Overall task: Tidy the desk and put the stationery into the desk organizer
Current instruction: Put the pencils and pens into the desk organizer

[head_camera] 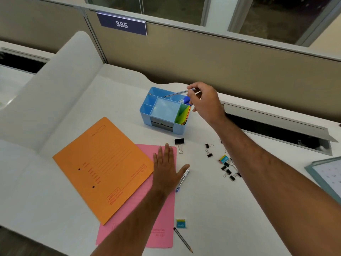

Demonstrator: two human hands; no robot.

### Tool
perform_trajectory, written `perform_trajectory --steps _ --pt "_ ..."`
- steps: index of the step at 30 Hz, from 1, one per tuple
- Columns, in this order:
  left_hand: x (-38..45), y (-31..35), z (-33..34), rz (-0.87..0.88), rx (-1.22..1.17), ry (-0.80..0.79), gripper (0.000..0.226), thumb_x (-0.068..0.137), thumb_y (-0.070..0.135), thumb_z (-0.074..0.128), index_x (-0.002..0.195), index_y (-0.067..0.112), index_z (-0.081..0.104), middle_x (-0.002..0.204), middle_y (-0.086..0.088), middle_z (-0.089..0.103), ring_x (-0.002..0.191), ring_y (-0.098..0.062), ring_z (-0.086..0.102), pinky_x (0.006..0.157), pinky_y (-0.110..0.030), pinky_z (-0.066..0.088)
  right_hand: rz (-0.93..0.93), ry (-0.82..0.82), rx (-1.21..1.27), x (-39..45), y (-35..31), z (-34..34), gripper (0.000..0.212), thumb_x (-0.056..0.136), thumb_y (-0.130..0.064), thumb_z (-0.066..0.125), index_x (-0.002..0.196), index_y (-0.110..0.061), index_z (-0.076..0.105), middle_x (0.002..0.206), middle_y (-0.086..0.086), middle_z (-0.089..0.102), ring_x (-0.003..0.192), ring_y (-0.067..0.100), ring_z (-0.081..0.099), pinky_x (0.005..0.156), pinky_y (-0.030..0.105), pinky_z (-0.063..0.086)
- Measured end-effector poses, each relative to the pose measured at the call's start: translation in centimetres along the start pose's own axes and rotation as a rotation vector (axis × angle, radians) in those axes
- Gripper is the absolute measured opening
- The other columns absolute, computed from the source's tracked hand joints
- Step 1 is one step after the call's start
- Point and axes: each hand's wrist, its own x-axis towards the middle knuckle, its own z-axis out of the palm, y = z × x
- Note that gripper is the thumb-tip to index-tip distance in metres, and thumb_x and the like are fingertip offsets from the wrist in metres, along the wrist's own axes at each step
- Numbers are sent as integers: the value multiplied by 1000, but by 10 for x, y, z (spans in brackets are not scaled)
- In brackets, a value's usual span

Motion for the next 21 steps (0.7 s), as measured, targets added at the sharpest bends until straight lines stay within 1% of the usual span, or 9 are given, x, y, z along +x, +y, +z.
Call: perform_trajectory --steps 3,5,8,10,12,14,16,19,21 --pt "0 1 0 -1 -8 1 108 89 89 2 165 13 -10 171 -6 -24 158 -31 -20 130 -51 -3 5 -12 -65 15 4 13 16 101 -19 59 110 -14 71 94 -1 70 81 17 72 66 34 62" --pt "0 0 0 2 -12 -4 108 89 89 0 165 13 -11 171 -6 -26 158 -31 -22 130 -52 -3 10 -21 -96 21 7 20 15 101 -20 59 109 -15 71 94 -2 69 83 16 71 68 30 60" --pt "0 -1 0 3 -11 -10 108 89 89 1 165 13 -11 171 -6 -26 158 -31 -22 130 -52 -2 12 -20 -140 26 12 28 14 100 -20 61 108 -16 71 95 -4 69 80 12 66 66 22 51" --pt "0 -1 0 2 -9 -13 108 90 89 4 165 13 -11 171 -6 -26 158 -31 -21 130 -52 -3 46 -29 -137 28 15 32 14 99 -20 62 109 -16 71 96 -4 68 83 14 66 63 25 54" --pt "0 -1 0 0 -14 -15 108 90 89 5 165 13 -10 171 -6 -25 159 -31 -20 130 -52 -3 97 -41 -119 29 17 34 17 98 -20 63 112 -16 71 96 -3 67 87 17 67 67 33 60" --pt "1 -1 0 -2 -20 -21 108 89 89 4 165 13 -10 171 -5 -25 159 -31 -21 130 -52 -3 132 -34 -108 28 17 34 20 97 -20 63 116 -16 69 94 -1 66 89 18 67 70 38 62" --pt "1 -1 -1 0 -19 -23 109 89 89 3 165 14 -11 171 -5 -25 158 -30 -21 130 -52 -3 148 -22 -95 24 18 32 21 97 -21 64 117 -17 68 93 -1 66 90 17 68 68 36 62" --pt "1 -1 -3 3 -31 -26 110 87 90 0 165 14 -11 171 -4 -26 158 -30 -22 130 -51 -4 156 -8 -78 13 21 25 20 98 -20 63 117 -17 69 92 -5 65 92 17 69 56 24 52" --pt "1 0 -5 3 -41 -37 111 86 90 -1 165 13 -11 171 -5 -25 158 -30 -21 130 -51 -4 160 0 -81 2 24 17 18 98 -20 62 114 -17 70 95 -5 67 89 18 70 57 25 52"
